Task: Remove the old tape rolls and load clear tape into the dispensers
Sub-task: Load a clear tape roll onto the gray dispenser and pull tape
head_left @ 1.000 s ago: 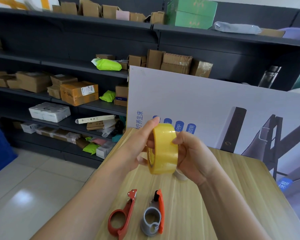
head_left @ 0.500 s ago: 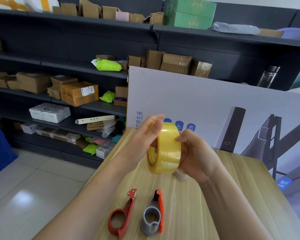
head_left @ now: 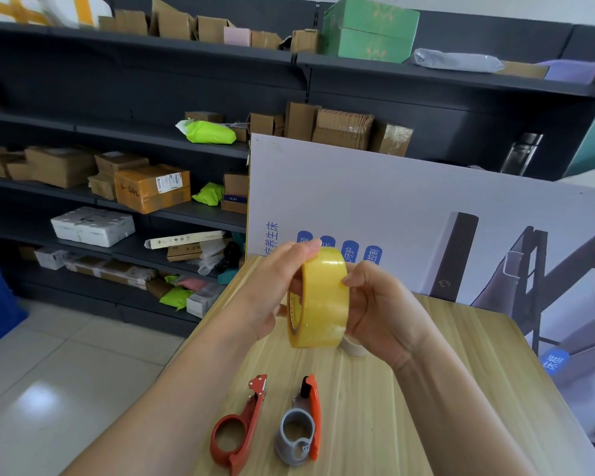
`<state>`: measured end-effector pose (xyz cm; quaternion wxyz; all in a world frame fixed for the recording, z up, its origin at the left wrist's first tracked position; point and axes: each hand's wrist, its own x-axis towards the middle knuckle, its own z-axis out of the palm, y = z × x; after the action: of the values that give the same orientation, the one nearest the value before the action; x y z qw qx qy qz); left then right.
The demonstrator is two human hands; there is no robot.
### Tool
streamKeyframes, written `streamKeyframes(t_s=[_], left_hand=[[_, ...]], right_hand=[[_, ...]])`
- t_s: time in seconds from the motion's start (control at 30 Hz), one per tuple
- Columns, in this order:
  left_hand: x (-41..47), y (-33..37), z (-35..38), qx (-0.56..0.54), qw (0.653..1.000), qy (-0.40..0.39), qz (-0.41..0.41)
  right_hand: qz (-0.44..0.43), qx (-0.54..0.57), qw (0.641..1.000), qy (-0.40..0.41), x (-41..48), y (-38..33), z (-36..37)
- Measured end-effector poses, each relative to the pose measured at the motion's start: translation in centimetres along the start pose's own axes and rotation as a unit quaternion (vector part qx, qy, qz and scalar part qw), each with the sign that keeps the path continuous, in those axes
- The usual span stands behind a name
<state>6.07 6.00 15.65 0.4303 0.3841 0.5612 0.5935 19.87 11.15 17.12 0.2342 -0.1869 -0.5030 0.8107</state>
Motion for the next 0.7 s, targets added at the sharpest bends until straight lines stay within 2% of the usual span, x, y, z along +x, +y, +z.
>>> streamKeyframes(t_s=[0.13, 0.27, 0.4, 0.5, 0.7], left_hand=[[-0.22, 0.31, 0.10, 0.004, 1.000, 0.003, -0.007], [-0.43, 0.55, 0.03, -0.040, 0.998, 0.004, -0.042], [-0.67, 0.91, 0.35, -0.023, 0.999, 0.022, -0.009], [-0.72, 0.90, 0.49, -0.014, 0.999, 0.041, 0.005], [-0.75, 0.47, 0.30, -0.037, 0.998, 0.051, -0.010]], right_hand=[[-0.007, -0.019, 1.000, 0.012, -0.17, 0.12, -0.02], [-0.047, -0.026, 0.998, 0.019, -0.23, 0.46, 0.29], [-0.045, -0.031, 0.999, -0.002, -0.32, 0.36, 0.10], [-0.039, -0.032, 0.998, 0.022, -0.13, 0.47, -0.10], [-0.070, -0.073, 0.995, 0.002, -0.09, 0.89, -0.01]])
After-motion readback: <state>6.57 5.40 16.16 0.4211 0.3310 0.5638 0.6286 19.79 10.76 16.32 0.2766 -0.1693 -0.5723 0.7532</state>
